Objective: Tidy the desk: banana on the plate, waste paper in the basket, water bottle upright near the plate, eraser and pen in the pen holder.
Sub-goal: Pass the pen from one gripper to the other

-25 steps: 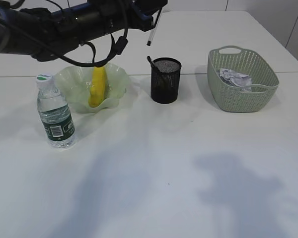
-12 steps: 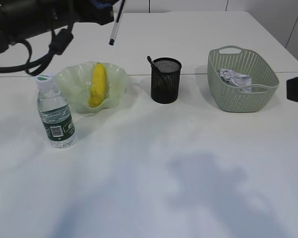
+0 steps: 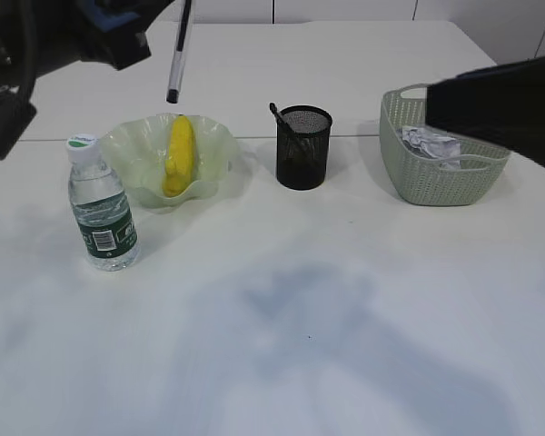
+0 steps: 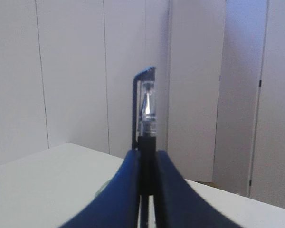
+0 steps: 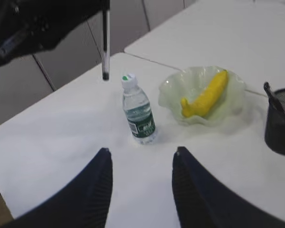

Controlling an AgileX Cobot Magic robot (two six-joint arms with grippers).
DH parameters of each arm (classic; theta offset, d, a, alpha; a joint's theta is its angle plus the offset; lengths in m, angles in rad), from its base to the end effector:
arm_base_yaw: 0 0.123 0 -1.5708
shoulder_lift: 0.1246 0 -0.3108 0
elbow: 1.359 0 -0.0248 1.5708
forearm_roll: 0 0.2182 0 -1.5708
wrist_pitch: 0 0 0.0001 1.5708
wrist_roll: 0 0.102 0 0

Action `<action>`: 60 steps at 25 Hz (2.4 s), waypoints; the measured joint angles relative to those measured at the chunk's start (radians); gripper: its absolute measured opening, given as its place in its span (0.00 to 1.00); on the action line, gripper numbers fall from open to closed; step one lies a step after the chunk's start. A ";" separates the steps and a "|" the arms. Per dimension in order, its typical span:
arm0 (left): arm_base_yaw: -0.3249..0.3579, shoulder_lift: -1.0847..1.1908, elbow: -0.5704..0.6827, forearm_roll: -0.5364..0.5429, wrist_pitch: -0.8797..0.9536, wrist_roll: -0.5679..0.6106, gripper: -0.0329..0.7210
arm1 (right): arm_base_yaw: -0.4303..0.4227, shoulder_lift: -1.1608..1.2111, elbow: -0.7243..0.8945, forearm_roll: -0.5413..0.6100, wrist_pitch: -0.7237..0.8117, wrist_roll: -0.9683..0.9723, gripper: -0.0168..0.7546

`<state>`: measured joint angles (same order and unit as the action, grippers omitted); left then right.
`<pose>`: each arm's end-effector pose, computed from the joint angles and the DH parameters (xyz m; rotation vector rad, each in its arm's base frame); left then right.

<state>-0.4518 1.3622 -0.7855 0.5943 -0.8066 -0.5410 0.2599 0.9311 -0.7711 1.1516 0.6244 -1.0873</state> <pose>0.2242 -0.1546 0.3726 0.5897 1.2770 -0.7430 0.1281 0.0905 0.3721 -0.6400 1.8246 0.7027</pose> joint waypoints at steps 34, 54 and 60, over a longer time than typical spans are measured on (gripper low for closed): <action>-0.025 -0.083 0.218 -0.058 -0.161 0.004 0.07 | 0.200 0.494 -0.292 0.633 0.094 -0.834 0.50; -0.025 -0.083 0.221 -0.054 -0.178 0.004 0.07 | 0.202 0.551 -0.402 0.635 0.150 -0.788 0.50; -0.025 -0.083 0.221 -0.052 -0.178 0.004 0.07 | 0.202 0.557 -0.420 0.635 0.159 -0.768 0.48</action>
<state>-0.4769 1.2789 -0.5645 0.5421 -0.9847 -0.5372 0.4619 1.4884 -1.1915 1.7871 0.7838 -1.8551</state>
